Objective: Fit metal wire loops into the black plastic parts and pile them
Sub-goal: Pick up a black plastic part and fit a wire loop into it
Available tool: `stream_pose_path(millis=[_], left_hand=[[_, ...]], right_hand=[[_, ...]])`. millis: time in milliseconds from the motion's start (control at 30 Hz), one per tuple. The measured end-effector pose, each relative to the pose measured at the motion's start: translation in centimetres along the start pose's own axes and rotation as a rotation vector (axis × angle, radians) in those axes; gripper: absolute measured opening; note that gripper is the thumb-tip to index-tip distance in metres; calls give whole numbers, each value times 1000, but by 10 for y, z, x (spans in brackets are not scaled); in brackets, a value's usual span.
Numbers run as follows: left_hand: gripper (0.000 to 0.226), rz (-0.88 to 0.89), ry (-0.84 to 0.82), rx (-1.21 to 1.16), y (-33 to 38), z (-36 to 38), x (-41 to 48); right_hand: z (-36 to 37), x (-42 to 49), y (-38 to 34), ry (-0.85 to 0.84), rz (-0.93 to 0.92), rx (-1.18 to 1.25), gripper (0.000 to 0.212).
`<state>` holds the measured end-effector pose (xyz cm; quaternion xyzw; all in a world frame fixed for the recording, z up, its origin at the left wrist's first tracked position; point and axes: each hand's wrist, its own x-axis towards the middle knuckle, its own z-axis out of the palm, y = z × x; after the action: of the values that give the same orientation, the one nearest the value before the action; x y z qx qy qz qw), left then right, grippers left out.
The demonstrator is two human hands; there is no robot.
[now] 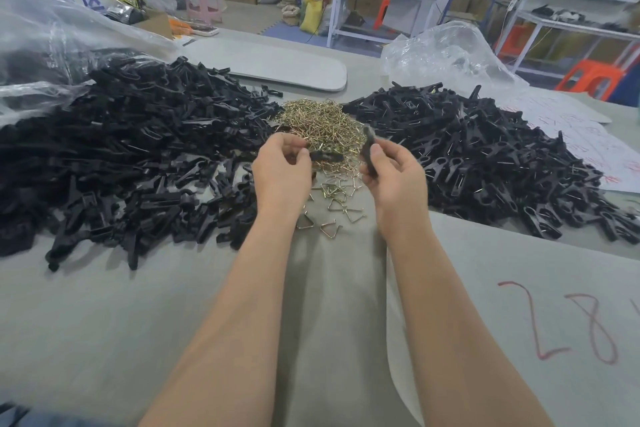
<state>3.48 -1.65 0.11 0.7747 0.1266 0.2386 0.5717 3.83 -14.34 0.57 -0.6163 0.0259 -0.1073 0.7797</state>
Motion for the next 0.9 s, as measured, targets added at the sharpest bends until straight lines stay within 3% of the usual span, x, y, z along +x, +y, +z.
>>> stream_pose_path(millis=[200,300,400,533,767,833,900], left_hand=[[8,-60,-140,-20,3,4,-4],[5,-236,-172,-358,6,1,-3],[5,-331,-290,-593,7,0,-3],[21,-249,-370,-382,6,4,-5],[24,-77,-426,-75,8,4,-8],[27,-76,-419,-26,7,5,-8],[25,-86,-378,-45,6,6,-7]], right_hand=[[4,-5,4,-128,-318,-442,11],[6,-4,7,-171,-270,-449,13],[7,-3,9,-130,-106,-289,16],[9,-3,12,-84,34,-94,20],[4,1,7,-94,292,245,16],[5,0,7,-96,279,223,14],[7,-2,8,-82,155,3,10]])
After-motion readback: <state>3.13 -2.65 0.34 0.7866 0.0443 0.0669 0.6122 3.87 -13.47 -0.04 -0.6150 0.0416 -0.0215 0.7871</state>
